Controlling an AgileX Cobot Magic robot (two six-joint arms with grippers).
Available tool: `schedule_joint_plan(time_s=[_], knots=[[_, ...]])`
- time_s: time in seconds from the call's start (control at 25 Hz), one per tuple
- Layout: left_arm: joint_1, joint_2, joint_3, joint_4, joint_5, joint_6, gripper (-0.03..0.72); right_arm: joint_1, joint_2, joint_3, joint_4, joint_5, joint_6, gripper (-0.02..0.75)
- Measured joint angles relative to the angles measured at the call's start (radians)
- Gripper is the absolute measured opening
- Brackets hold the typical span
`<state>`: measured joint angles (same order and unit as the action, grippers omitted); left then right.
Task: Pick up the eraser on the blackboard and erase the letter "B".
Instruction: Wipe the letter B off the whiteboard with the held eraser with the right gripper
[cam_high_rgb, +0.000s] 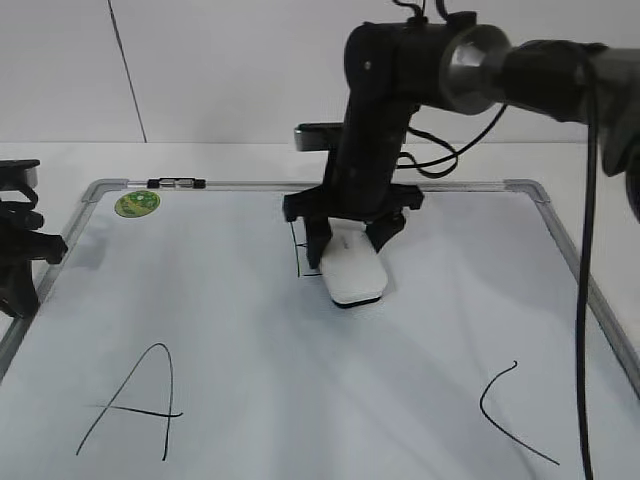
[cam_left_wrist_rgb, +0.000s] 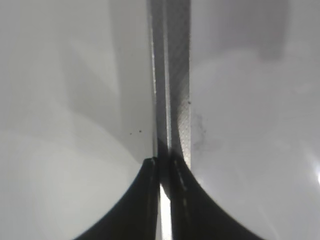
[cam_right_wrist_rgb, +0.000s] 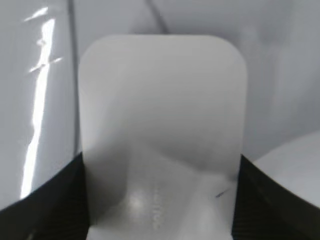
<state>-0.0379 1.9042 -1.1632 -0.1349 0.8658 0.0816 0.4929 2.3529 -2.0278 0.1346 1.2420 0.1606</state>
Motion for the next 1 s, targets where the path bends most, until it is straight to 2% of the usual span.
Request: schedule_joint_plan(time_s=[0.2, 0.48, 0.72, 1.0], knots=[[0.000, 0.000, 0.000, -0.002, 0.000, 0.000, 0.020, 0.102, 0.008, -0.006, -0.005, -0.002, 0.000, 0.529], [0.000, 0.000, 0.000, -0.002, 0.000, 0.000, 0.020, 0.171, 0.016, -0.026, -0.135, 0.001, 0.004, 0.529], [0.000, 0.000, 0.000, -0.004, -0.002, 0.000, 0.020, 0.156, 0.034, -0.072, -0.196, 0.026, 0.044, 0.529], [0.000, 0.000, 0.000, -0.005, -0.010, 0.000, 0.020, 0.032, 0.063, -0.110, -0.191, 0.009, 0.058, 0.528]])
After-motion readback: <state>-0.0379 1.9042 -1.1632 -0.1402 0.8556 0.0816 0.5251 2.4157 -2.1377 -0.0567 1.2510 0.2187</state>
